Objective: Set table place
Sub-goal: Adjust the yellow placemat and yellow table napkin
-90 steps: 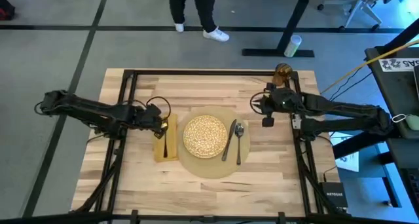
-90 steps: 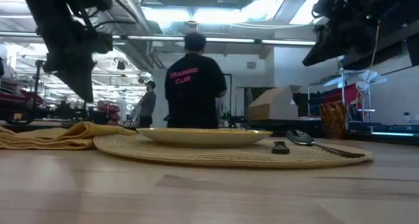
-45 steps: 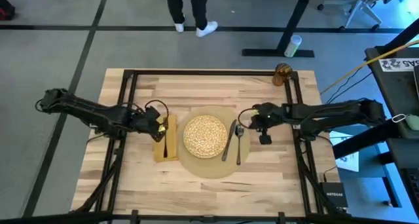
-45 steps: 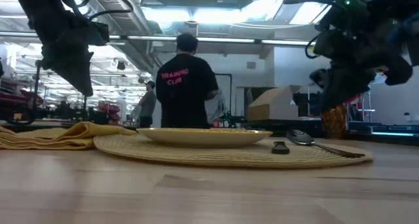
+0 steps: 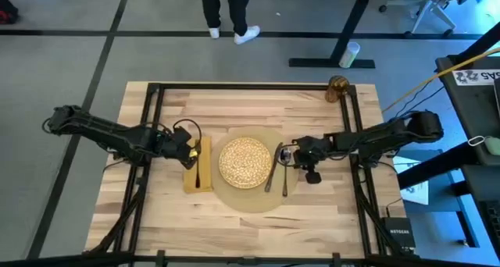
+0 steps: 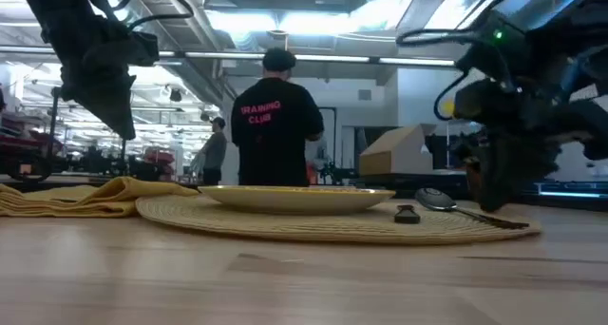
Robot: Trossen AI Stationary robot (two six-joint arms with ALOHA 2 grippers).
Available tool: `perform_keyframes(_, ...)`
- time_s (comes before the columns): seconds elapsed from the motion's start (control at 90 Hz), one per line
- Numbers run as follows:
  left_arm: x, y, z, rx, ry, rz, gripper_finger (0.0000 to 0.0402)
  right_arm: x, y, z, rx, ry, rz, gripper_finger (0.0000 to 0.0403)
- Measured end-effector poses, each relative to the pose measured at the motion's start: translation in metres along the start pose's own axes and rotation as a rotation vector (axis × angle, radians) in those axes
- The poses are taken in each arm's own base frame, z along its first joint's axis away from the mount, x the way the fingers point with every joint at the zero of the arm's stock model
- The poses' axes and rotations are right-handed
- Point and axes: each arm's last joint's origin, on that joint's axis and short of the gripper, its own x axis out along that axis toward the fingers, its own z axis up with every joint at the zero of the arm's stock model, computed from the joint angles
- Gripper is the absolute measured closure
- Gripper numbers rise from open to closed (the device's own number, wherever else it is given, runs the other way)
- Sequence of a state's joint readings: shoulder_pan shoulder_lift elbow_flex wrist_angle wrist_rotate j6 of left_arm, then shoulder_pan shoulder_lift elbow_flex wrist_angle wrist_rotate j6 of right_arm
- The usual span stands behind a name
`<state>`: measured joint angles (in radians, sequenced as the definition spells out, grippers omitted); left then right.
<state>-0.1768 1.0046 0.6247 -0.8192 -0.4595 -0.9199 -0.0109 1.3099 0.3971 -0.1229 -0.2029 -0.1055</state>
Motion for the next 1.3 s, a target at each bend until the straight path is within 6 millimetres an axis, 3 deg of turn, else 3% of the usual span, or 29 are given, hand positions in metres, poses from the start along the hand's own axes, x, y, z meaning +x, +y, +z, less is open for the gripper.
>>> perform_keyframes(1.3,0.000,0.000,0.000,0.001,0.001,0.000,0.0402,-0.003,0.001,-0.013,-0.005,0.132,0.011,0.0403)
